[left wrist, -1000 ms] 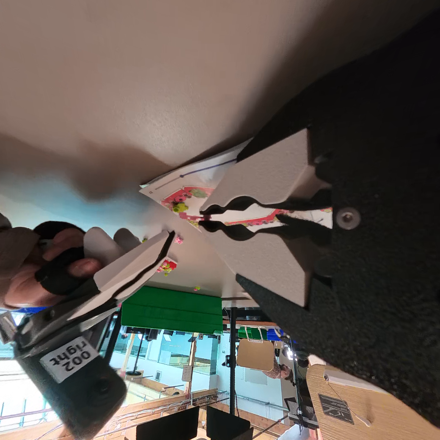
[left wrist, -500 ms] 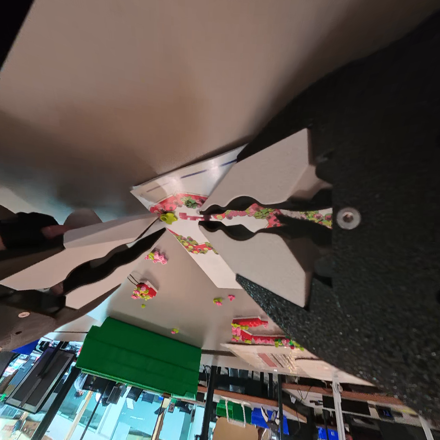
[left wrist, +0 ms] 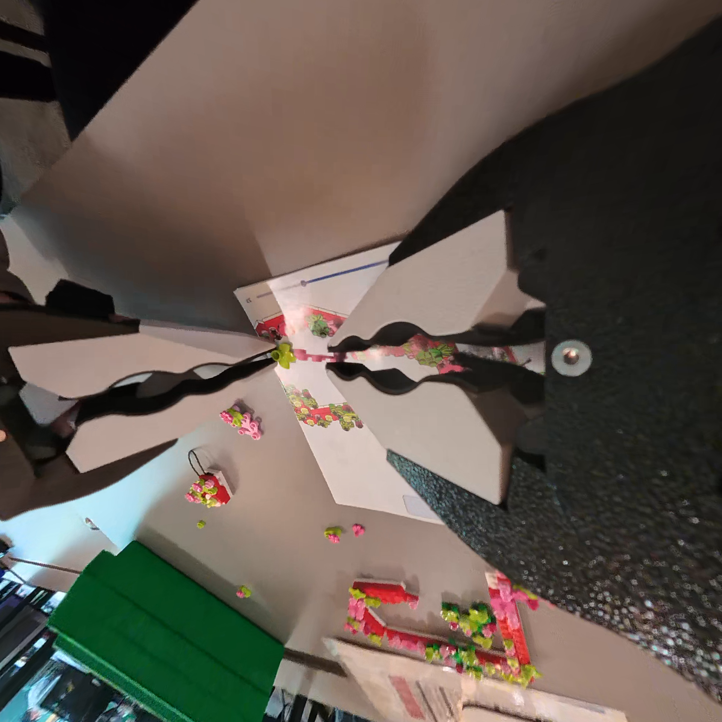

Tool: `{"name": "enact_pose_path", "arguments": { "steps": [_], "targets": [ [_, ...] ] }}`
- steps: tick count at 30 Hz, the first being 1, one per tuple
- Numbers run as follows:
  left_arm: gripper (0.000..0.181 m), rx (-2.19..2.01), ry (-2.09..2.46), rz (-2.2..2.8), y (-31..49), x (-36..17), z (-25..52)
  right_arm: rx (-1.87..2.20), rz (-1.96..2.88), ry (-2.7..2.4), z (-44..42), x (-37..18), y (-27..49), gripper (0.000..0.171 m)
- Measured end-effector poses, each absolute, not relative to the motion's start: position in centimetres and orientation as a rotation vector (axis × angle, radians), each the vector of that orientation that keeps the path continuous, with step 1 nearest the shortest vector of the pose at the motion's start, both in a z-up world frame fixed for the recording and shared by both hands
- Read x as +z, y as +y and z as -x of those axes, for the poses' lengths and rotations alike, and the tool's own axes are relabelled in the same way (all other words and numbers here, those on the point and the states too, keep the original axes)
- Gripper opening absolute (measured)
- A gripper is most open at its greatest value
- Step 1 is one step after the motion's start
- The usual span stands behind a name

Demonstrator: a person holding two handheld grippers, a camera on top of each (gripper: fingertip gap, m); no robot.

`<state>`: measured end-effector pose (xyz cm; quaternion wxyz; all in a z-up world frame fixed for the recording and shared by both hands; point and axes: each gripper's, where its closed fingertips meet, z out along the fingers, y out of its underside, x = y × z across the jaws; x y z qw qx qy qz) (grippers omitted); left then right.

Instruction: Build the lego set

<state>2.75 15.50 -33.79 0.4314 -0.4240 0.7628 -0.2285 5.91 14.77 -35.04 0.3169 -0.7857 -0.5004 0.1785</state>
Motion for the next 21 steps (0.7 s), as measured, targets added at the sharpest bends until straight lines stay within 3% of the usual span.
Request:
{"name": "enact_pose_path", "arguments": {
  "steps": [10, 21],
  "targets": [
    [0.003, -0.724, 1.855, 1.211, 15.6, -33.7, -3.0, 0.541, 1.973, -1.309, -6.4, -34.8, 14.7, 0.003],
    [0.003, -1.123, 1.699, 1.498, 14.7, -32.0, -3.4, -0.232, 1.414, -1.572, -5.6, -32.8, 16.0, 0.003]
  ]
}}
